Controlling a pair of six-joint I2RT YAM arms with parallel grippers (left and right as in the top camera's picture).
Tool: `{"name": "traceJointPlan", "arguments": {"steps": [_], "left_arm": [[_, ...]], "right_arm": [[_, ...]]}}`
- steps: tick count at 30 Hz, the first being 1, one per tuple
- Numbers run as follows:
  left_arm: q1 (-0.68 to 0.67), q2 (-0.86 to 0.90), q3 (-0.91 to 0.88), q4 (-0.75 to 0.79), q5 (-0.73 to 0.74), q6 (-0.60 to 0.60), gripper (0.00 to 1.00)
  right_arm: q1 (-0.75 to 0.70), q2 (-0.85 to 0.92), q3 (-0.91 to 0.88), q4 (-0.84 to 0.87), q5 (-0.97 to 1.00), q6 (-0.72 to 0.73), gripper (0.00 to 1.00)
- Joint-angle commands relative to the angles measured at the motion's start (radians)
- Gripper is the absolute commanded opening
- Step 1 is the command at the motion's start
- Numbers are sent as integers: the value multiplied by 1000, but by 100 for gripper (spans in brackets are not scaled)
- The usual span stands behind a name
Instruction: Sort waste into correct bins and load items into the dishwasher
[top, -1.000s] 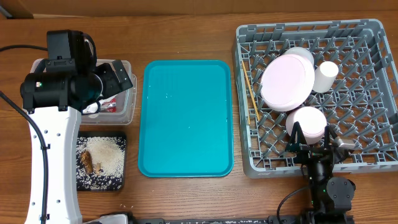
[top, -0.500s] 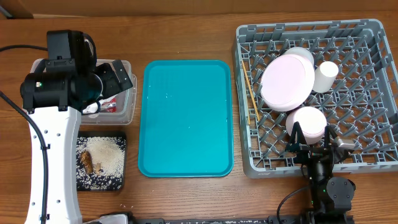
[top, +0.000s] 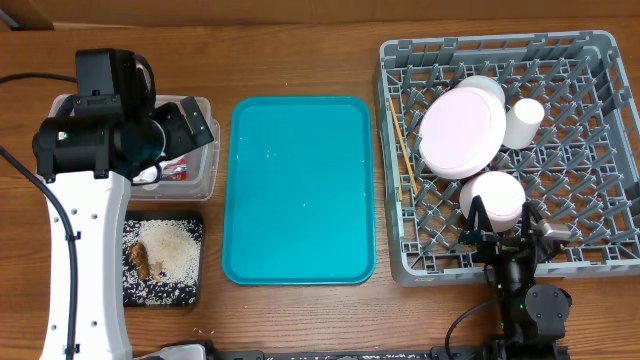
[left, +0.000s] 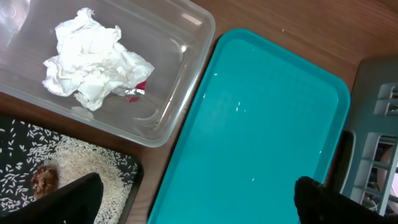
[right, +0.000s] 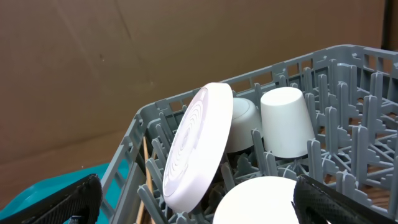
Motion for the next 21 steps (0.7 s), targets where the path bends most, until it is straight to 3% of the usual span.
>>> {"name": "traceJointPlan", "arguments": {"steps": [1, 11, 17, 21], "left_arm": [[-21, -50, -24, -3, 0, 5, 100], [-33, -392, -341, 42, -3, 4, 100], [-33, -678, -652, 212, 0, 4, 100], [-33, -866, -854, 411, 0, 4, 100]], "right_arm": [[-5, -12, -11, 4, 5, -6, 100], [-5, -12, -11, 4, 5, -6, 100], [-5, -12, -11, 4, 5, -6, 100], [-5, -12, -11, 4, 5, -6, 100]]}}
